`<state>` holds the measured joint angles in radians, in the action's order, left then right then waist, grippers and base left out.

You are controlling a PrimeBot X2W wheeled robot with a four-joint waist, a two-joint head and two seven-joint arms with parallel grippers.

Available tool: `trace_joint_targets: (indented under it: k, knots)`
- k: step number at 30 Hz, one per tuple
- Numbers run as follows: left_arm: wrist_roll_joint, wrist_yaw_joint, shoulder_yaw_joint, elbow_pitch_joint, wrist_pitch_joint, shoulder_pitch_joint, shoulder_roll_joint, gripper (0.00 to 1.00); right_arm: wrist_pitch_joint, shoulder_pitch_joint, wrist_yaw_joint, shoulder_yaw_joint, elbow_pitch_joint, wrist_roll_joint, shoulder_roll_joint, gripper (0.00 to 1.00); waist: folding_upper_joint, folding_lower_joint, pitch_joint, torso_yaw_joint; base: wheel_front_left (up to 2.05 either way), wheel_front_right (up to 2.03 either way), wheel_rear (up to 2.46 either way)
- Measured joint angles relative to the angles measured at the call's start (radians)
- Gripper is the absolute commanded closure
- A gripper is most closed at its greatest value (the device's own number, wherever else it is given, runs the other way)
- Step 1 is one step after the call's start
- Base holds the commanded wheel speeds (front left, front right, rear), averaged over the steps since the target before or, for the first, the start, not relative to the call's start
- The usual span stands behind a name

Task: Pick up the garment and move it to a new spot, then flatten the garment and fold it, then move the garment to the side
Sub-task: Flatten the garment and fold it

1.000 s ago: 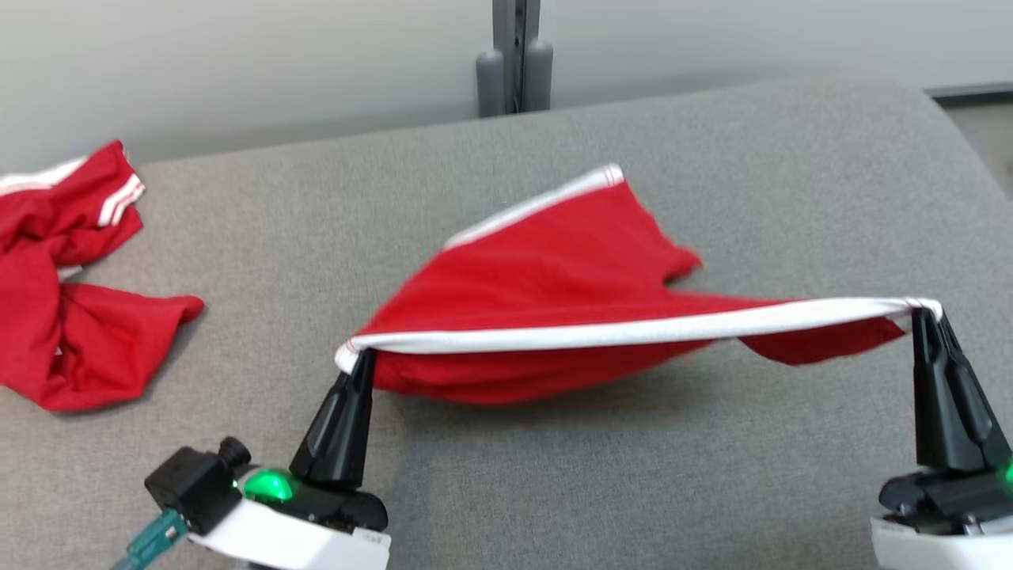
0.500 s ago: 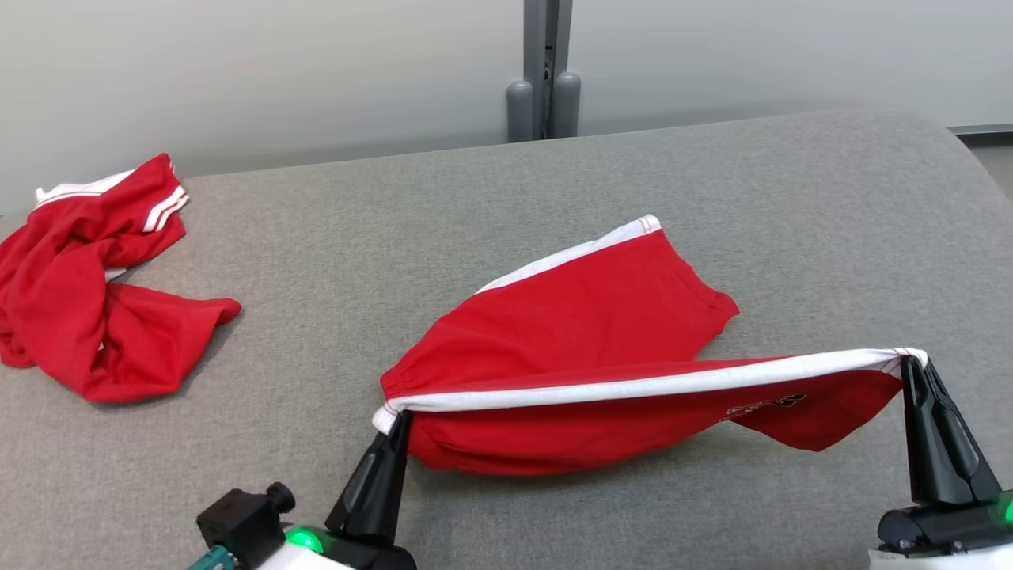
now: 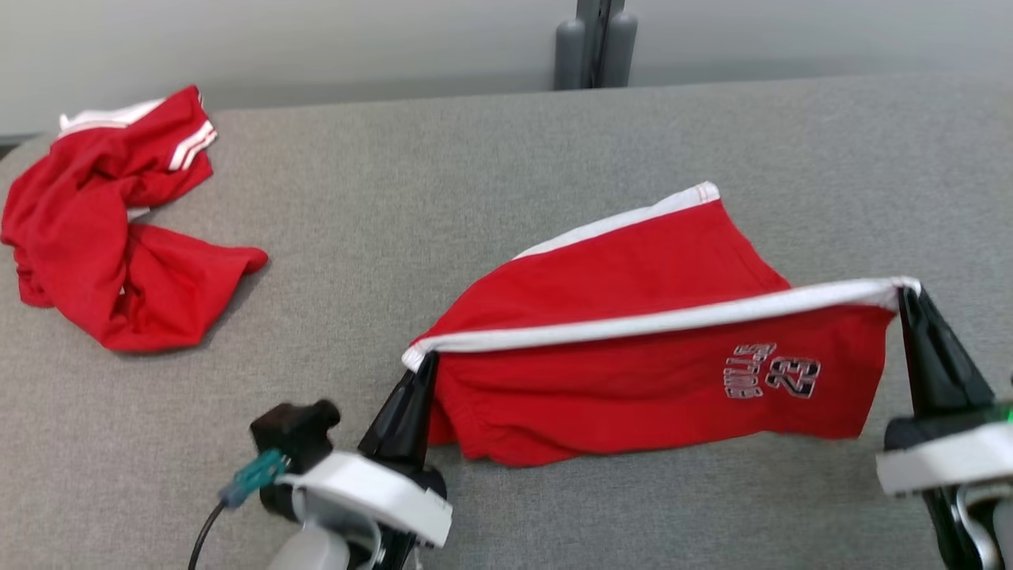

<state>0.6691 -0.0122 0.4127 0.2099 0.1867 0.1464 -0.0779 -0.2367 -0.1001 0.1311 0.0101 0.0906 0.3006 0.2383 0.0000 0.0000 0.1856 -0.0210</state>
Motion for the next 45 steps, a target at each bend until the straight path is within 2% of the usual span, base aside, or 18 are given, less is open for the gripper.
trace_joint_targets:
  k: [12,21,30,41,42,43,44,45]
  knots:
    - [-0.008,0.063,0.029,0.111,-0.036,0.197,0.022,1.0,0.045,-0.376,0.0,0.17,0.289,0.053,0.088,1.0,0.0,0.0,0.142,0.029,0.0,0.0,0.0]
    - [0.008,0.067,0.043,0.143,-0.019,0.253,0.026,1.0,0.063,-0.612,0.0,0.329,0.556,0.103,0.118,1.0,0.0,-0.0001,0.187,0.055,0.0,0.0,0.0]
    - [0.05,0.08,0.077,0.169,0.009,0.291,0.029,1.0,0.061,-0.774,0.0,0.494,0.737,0.148,0.133,1.0,0.0,0.0,0.216,0.083,0.0,0.0,0.0]
    - [0.059,0.092,0.138,0.195,0.015,0.323,0.03,1.0,0.05,-0.891,0.0,0.652,0.89,0.201,0.132,1.0,0.0,0.0,0.24,0.106,0.0,0.0,0.0]
    - [0.055,0.092,0.145,0.195,0.013,0.327,0.03,0.67,0.045,-0.898,0.0,0.659,0.899,0.208,0.132,0.93,0.0,0.0,0.24,0.108,0.0,0.0,0.0]
    - [0.052,0.092,0.149,0.194,0.013,0.33,0.029,0.29,0.039,-0.904,0.0,0.668,0.908,0.215,0.132,0.74,0.0,-0.0001,0.24,0.11,0.0,0.0,0.0]
    - [0.051,0.092,0.151,0.192,0.013,0.33,0.029,0.0,0.033,-0.908,0.0,0.676,0.918,0.221,0.132,0.55,0.0,0.0,0.239,0.111,0.0,0.0,0.0]
    - [0.05,0.092,0.153,0.19,0.014,0.33,0.028,0.0,0.03,-0.912,0.0,0.683,0.926,0.228,0.131,0.49,0.0,0.0,0.238,0.111,0.0,0.0,0.0]
